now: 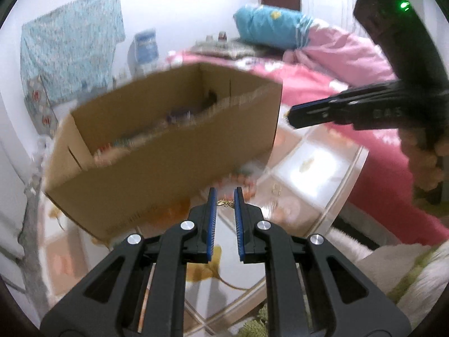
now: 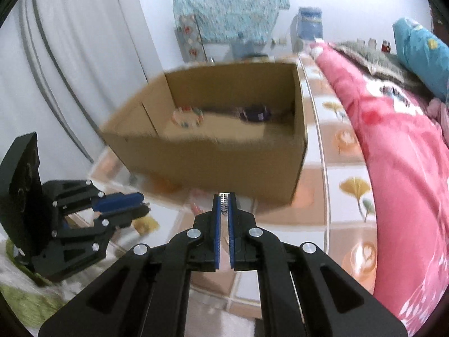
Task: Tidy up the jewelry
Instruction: 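Carry both held pieces over the box and open both grippers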
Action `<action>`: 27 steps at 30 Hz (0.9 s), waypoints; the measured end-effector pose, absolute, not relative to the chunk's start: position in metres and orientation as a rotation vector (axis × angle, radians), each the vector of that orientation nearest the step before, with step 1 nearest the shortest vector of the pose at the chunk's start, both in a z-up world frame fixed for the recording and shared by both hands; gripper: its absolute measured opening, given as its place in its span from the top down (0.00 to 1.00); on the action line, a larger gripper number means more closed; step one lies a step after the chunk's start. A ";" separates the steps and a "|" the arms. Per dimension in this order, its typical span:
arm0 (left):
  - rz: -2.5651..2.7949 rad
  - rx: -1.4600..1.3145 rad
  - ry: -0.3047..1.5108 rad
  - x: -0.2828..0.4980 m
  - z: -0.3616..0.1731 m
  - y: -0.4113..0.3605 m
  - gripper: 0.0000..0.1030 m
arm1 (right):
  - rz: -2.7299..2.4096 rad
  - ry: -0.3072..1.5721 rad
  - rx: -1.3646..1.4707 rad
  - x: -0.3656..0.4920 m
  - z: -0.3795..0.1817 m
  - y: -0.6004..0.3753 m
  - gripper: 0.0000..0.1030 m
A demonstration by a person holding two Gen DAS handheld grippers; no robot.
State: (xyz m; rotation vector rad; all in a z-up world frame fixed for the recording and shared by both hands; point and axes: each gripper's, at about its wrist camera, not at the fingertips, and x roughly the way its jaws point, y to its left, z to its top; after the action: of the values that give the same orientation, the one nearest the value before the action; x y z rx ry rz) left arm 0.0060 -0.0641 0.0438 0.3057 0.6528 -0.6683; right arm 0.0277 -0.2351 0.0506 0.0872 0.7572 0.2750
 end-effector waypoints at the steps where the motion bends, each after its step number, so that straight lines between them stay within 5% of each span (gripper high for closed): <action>1: -0.673 0.300 0.630 0.007 0.054 -0.063 0.89 | 0.283 0.742 0.092 0.029 0.056 -0.235 0.95; 10: -0.691 0.237 0.512 0.055 0.104 -0.064 0.89 | 0.365 0.708 0.166 0.085 0.075 -0.225 0.95; 25: -0.652 0.001 0.888 0.157 0.056 -0.046 0.88 | 0.330 0.942 0.227 0.158 0.038 -0.216 0.94; 27: -0.640 -0.026 0.904 0.159 0.051 -0.041 0.79 | 0.327 0.942 0.238 0.157 0.038 -0.219 0.94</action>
State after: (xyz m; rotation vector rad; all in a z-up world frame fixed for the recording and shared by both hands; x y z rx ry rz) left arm 0.1592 -0.0411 0.0511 -0.0257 0.9039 -0.6403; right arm 0.1572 -0.2191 0.0383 0.2377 0.9421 0.3271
